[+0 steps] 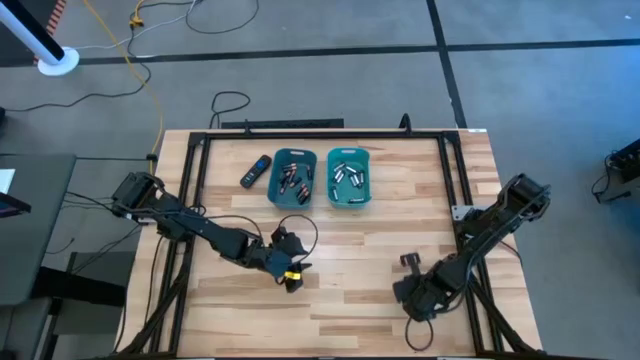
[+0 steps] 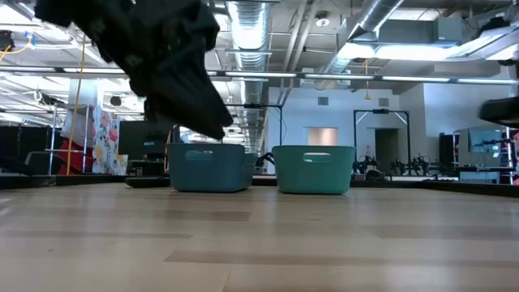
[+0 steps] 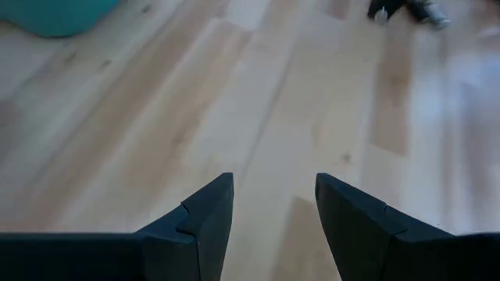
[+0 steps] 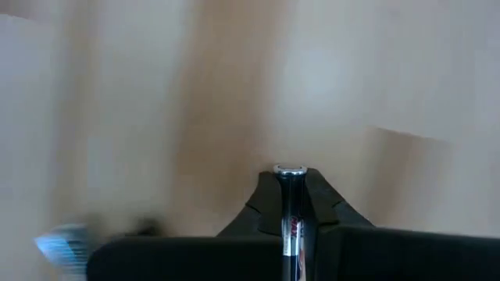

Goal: Sort batteries
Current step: Put the silver battery into the green bin

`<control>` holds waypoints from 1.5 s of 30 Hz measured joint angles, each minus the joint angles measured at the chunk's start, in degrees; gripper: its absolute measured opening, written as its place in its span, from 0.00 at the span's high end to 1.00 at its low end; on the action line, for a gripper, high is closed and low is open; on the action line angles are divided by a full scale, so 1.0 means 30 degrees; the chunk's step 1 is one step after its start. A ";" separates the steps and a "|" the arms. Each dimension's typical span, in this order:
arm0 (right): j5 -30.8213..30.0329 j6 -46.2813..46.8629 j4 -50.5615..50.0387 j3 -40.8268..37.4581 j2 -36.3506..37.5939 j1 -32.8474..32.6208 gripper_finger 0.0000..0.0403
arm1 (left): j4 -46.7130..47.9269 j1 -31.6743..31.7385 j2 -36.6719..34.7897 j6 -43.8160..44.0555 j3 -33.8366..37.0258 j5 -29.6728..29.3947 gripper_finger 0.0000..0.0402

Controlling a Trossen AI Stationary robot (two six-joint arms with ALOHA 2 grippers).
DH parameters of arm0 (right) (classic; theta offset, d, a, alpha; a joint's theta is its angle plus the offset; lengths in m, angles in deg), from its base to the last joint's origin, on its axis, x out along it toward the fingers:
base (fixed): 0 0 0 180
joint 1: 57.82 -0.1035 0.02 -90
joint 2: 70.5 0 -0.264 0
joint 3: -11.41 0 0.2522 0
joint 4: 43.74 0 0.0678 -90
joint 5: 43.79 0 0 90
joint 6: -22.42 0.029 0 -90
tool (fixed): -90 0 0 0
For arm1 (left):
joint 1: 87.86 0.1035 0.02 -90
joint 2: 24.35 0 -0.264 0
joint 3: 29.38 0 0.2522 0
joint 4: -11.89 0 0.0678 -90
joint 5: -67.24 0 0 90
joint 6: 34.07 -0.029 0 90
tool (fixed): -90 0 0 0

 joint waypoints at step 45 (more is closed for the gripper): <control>0.2611 -1.1349 -0.3829 1.4172 -0.7970 2.1933 0.96 | -0.3870 0.9677 -0.9158 -1.3135 1.0026 1.2333 0.56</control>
